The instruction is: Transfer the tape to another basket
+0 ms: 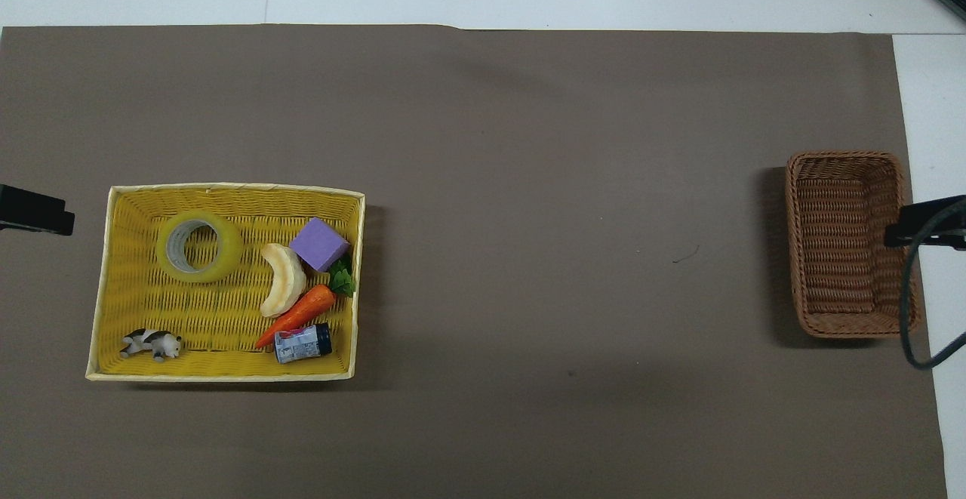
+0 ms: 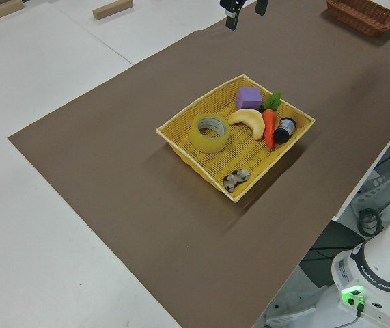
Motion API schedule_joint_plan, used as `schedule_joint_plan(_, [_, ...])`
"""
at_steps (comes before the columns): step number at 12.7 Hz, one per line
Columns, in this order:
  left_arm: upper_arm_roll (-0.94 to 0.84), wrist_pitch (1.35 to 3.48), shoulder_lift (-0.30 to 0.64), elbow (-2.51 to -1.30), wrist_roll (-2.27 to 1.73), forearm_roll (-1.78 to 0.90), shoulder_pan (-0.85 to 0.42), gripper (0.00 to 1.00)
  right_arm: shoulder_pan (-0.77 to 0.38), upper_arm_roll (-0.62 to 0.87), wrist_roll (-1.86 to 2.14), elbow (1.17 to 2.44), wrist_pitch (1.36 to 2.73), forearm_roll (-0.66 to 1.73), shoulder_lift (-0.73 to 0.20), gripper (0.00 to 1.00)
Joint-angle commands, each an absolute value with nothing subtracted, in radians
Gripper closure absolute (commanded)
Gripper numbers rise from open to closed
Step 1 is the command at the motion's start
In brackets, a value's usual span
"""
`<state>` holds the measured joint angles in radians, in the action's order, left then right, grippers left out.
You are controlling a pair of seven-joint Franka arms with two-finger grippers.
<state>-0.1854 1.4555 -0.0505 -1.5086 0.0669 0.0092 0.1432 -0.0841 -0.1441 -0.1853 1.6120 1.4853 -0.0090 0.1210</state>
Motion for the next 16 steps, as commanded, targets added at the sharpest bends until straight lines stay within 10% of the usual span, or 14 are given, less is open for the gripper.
schedule_joint_plan(1, [-0.181, 1.434, -0.061, -1.506, 0.067, -0.002, 0.138, 0.0, -0.075, -0.143, -0.172, 1.601, 1.466, 0.012, 0.121, 0.0])
schedule_joint_plan(16, [-0.176, 1.41, -0.066, -1.517, 0.067, -0.002, 0.15, 0.0, -0.075, -0.143, -0.172, 1.601, 1.466, 0.012, 0.121, 0.0])
